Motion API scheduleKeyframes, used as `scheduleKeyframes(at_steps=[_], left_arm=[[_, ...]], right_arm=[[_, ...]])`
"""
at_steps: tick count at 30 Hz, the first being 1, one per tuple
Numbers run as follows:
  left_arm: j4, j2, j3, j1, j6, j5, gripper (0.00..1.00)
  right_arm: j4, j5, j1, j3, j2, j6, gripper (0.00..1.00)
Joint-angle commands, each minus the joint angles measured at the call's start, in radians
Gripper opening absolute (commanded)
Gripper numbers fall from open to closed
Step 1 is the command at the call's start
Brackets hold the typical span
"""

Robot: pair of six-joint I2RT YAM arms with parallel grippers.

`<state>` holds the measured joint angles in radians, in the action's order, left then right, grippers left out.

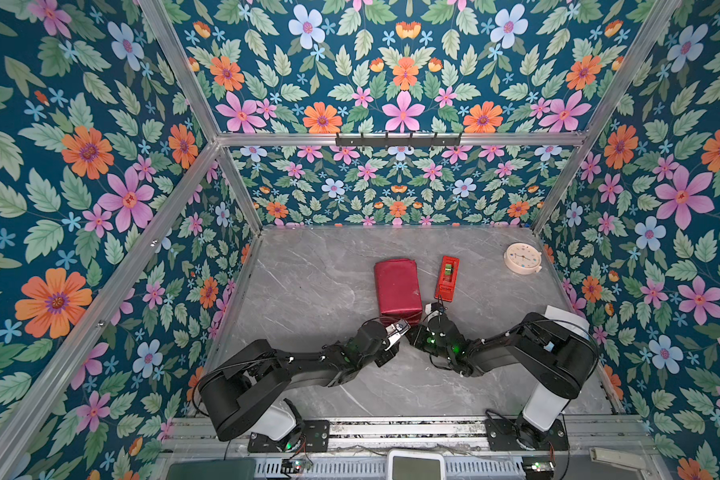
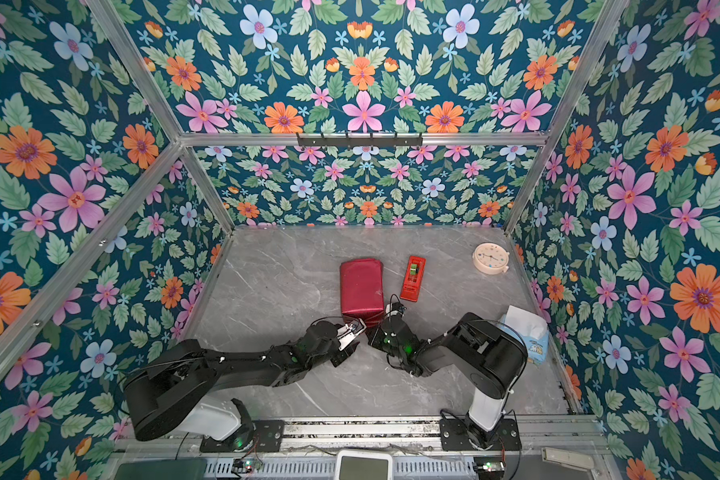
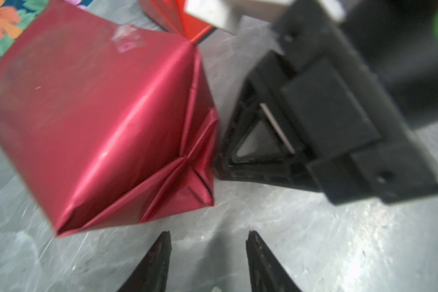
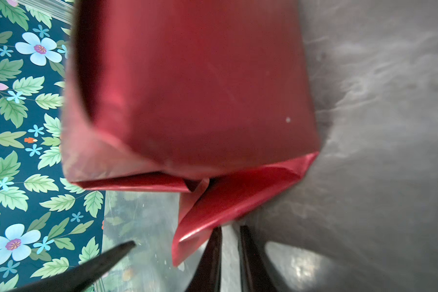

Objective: Wrap the gift box in paper

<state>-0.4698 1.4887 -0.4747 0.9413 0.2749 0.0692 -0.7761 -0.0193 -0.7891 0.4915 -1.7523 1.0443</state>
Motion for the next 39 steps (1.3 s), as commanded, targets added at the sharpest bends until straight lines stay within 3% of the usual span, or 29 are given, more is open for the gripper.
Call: scheduleKeyframes(at_steps=[1, 15, 25, 39], left_arm=[[-0.082, 0.041, -0.013, -0.012, 0.113, -0.031, 0.51], [-0.114, 0.161, -0.053, -0.077, 0.194, -0.133, 0.50], [-0.125, 0.226, -0.090, -0.102, 0.220, -0.144, 0.46], [-0.121, 0.230, -0.100, -0.102, 0.251, -0.146, 0.25]], right_arm=[[0.006, 0.019, 0.000, -0.010, -0.009, 0.006, 0.17], [-0.014, 0.033, 0.000, -0.025, -0.001, 0.010, 0.15], [-0.015, 0.035, 0.000, -0.025, 0.007, 0.008, 0.14], [-0.001, 0.039, 0.000, -0.020, 0.016, 0.006, 0.13]])
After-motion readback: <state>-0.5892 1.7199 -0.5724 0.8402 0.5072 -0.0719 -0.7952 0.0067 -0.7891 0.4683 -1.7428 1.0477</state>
